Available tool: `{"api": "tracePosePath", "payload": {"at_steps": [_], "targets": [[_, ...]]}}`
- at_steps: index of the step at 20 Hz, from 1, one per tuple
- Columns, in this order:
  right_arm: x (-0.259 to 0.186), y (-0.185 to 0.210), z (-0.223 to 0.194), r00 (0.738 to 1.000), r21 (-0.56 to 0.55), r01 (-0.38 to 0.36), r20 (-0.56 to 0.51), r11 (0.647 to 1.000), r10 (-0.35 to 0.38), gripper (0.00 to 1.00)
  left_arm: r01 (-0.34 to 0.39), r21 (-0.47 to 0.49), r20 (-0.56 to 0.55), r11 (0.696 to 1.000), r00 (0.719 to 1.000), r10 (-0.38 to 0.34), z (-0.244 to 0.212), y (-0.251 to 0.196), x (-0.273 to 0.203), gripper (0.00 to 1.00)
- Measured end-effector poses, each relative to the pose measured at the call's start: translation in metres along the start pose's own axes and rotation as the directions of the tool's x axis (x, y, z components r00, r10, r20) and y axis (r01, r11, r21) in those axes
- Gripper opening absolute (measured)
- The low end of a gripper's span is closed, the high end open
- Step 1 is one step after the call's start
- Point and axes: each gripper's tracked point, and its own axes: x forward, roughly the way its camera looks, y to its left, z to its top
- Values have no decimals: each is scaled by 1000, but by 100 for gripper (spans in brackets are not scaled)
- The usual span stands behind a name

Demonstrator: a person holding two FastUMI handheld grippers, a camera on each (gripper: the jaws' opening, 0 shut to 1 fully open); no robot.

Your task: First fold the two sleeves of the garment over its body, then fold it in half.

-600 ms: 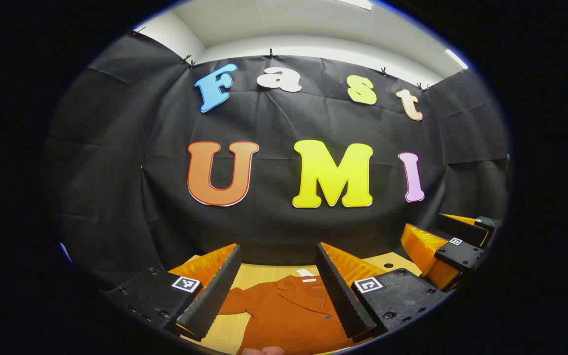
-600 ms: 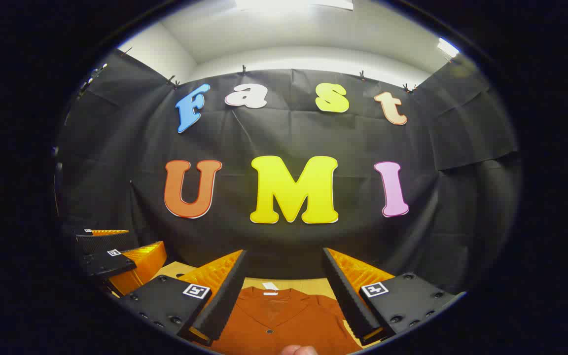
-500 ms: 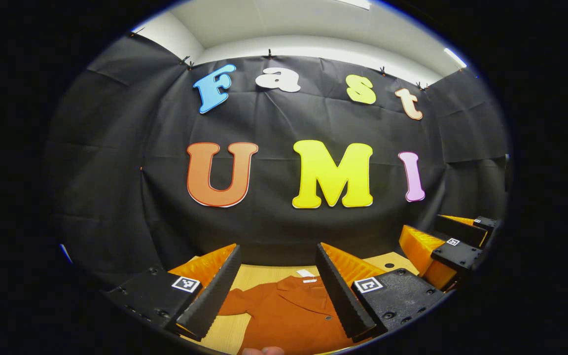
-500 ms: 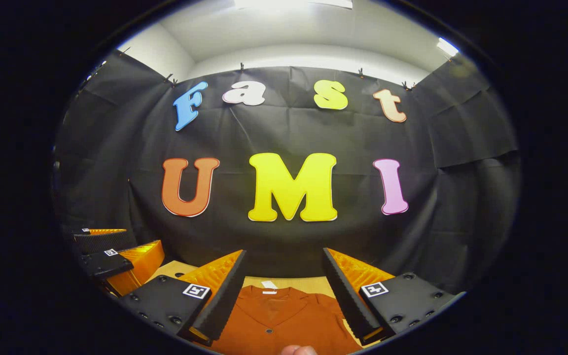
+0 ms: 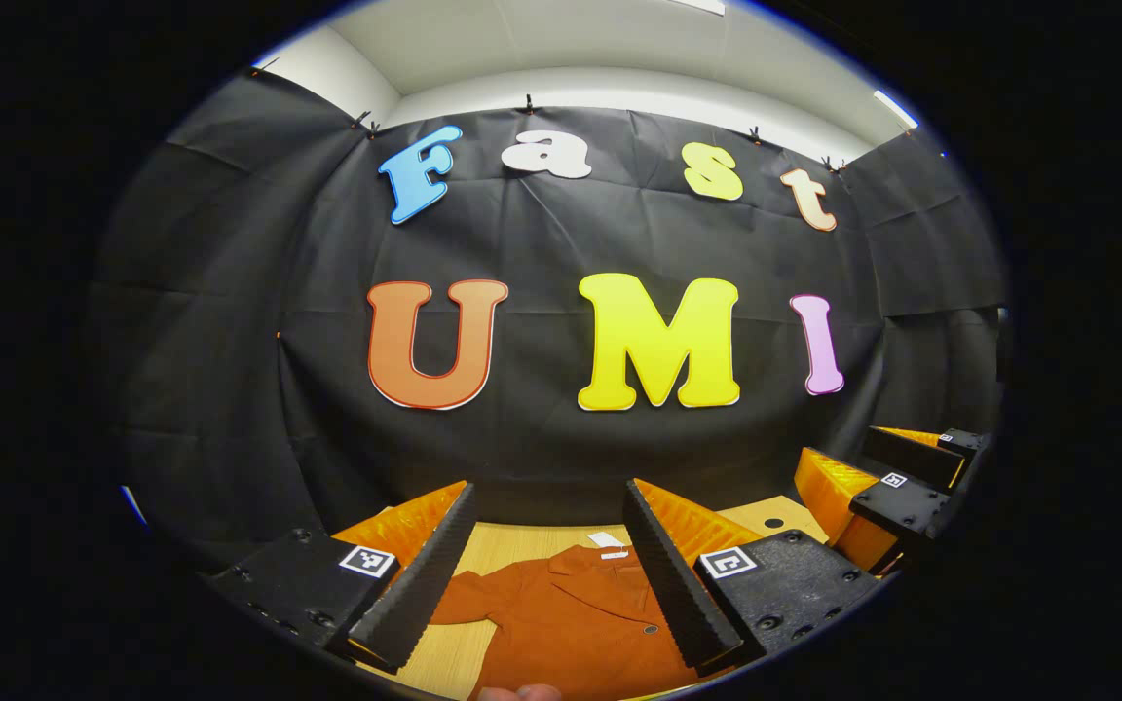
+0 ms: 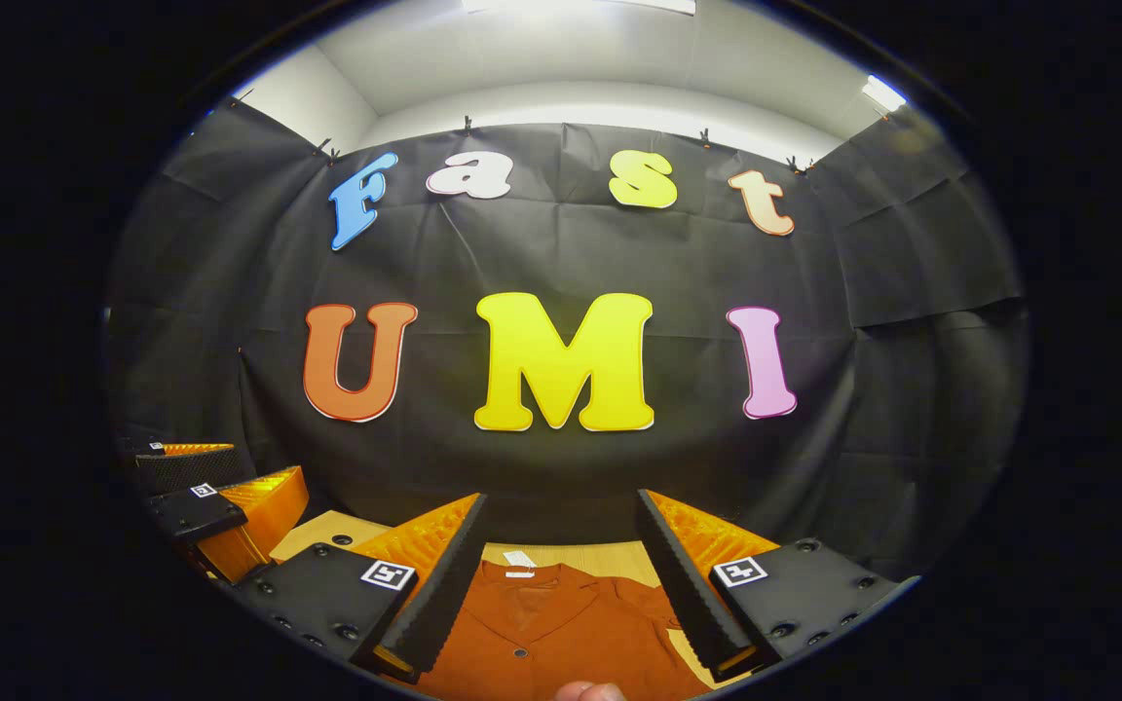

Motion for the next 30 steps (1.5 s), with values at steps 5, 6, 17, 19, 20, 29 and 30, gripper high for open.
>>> {"api": "tracePosePath", "payload": {"at_steps": [5, 6, 17, 19, 20, 29, 30], "targets": [[-5, 2, -1, 1000, 4, -12, 0, 1000, 12, 95, -4, -9, -16, 1000, 1000, 4, -5, 1, -1, 100], [-5, 1, -2, 1000, 6, -12, -2, 1000, 12, 95, -6, -8, -20, 1000, 1000, 6, -6, 1, -2, 100], [-24, -11, -7, 1000, -9, 18, -21, 1000, -18, 95, -15, 4, -25, 1000, 1000, 15, -8, 4, -14, 97], [-28, -15, -7, 999, -5, 23, -23, 1000, -23, 95, -14, -3, -27, 1000, 1000, 14, -9, 3, -16, 98], [-29, -15, -8, 999, -5, 26, -26, 1000, -26, 95, -13, -5, -29, 1000, 999, 13, -8, 3, -17, 100], [-39, -19, -6, 999, -2, 39, -28, 999, -39, 95, 5, 6, -10, 1000, 1000, -5, 0, -1, -26, 97], [-39, -20, -6, 999, -6, 42, -31, 999, -42, 95, 8, 4, -12, 1000, 1000, -8, 0, -2, -27, 98]]}}
